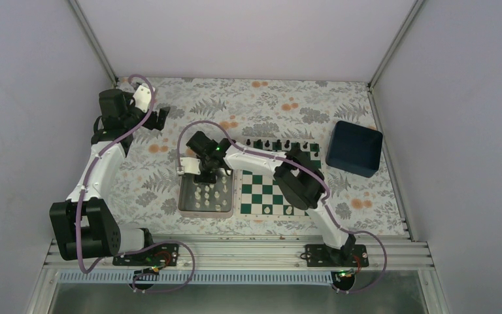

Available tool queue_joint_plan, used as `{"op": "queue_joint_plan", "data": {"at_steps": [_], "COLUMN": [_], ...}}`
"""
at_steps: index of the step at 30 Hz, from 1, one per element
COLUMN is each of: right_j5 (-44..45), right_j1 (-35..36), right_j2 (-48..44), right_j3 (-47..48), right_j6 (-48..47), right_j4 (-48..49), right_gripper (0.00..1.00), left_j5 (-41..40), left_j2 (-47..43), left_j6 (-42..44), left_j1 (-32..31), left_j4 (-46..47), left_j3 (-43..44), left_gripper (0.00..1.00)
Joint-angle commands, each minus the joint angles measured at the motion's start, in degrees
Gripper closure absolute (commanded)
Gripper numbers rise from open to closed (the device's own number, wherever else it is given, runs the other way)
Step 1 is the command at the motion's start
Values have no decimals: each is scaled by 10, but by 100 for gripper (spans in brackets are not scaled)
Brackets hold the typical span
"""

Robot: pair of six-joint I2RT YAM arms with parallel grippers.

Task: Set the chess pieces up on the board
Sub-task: Pick up the chess piece from the storage box, then place the chess piece on the chessboard.

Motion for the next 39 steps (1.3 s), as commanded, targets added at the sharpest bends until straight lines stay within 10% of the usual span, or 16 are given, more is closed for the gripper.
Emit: {"op": "queue_joint_plan", "data": {"at_steps": [1, 16, 39], "right_j5": [-13, -22, 6], "right_j1": [4, 4, -245], "right_j2": [12, -29, -590], "right_j3": [15, -1, -480], "right_j6": [11, 10, -22], "right_j4": [13, 5, -94], "right_gripper": [66, 96, 95], "left_j5": [3, 1, -11], "left_j2": [-9, -11, 2], "left_j6": [7, 9, 5], "left_j1": [2, 2, 2], "left_j4": [12, 13, 6], "left_j3": [-4, -8, 8], "left_gripper": [0, 0, 0]}}
